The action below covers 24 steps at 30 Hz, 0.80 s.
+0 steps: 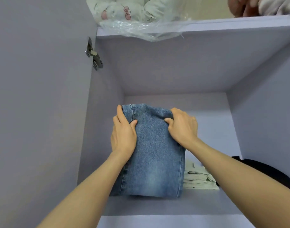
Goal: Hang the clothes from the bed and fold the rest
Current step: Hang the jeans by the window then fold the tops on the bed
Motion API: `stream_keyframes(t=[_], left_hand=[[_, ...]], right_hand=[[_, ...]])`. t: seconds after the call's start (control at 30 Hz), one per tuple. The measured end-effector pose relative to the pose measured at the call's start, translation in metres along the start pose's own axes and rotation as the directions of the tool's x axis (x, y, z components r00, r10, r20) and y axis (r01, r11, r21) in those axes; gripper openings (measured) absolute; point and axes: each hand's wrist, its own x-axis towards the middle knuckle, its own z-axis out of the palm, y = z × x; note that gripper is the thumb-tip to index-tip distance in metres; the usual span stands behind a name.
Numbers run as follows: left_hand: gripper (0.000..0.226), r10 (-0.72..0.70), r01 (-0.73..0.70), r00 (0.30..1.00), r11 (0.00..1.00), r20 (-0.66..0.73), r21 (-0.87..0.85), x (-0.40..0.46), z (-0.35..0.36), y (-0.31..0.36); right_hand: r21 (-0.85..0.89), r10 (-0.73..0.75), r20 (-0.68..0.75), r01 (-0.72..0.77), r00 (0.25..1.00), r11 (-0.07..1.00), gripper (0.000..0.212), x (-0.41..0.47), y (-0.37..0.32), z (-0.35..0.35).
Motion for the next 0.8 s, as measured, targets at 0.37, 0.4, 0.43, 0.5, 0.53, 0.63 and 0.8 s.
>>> stream_keyframes(t=[0.37, 0.4, 0.43, 0.5, 0.53, 0.63, 0.8], left_hand=[[0.067, 0.044, -0.136, 0.989, 0.643, 0.141, 0.754, 0.059, 0.085, -0.091], [0.065, 0.045, -0.216, 0.971, 0.584, 0.235, 0.782, 0.059, 0.091, -0.094], [0.062, 0.002, -0.268, 0.946, 0.564, 0.323, 0.781, 0.054, 0.103, -0.105], [0.054, -0.089, -0.301, 0.886, 0.639, 0.456, 0.708, 0.047, 0.116, -0.111], [0.050, -0.137, -0.289, 0.857, 0.670, 0.497, 0.683, 0.043, 0.118, -0.112], [0.041, -0.228, -0.204, 0.833, 0.720, 0.503, 0.664, 0.031, 0.111, -0.117], [0.031, -0.182, -0.192, 0.817, 0.809, 0.548, 0.556, -0.011, 0.077, -0.121]], right_hand=[[0.143, -0.168, 0.266, 0.134, 0.949, 0.981, 0.015, 0.058, 0.000, 0.160], [0.076, -0.219, 0.286, 0.206, 0.933, 0.976, 0.022, 0.054, -0.001, 0.167], [0.047, -0.277, 0.316, 0.277, 0.908, 0.960, 0.033, 0.047, -0.001, 0.188], [0.032, -0.307, 0.389, 0.321, 0.869, 0.947, 0.048, 0.035, 0.002, 0.203], [0.064, -0.294, 0.446, 0.297, 0.845, 0.953, 0.048, 0.028, 0.006, 0.207], [0.211, -0.328, 0.596, 0.251, 0.733, 0.945, 0.047, 0.010, 0.024, 0.209], [0.440, -0.351, 0.679, 0.025, 0.645, 0.898, 0.032, -0.029, 0.052, 0.184]])
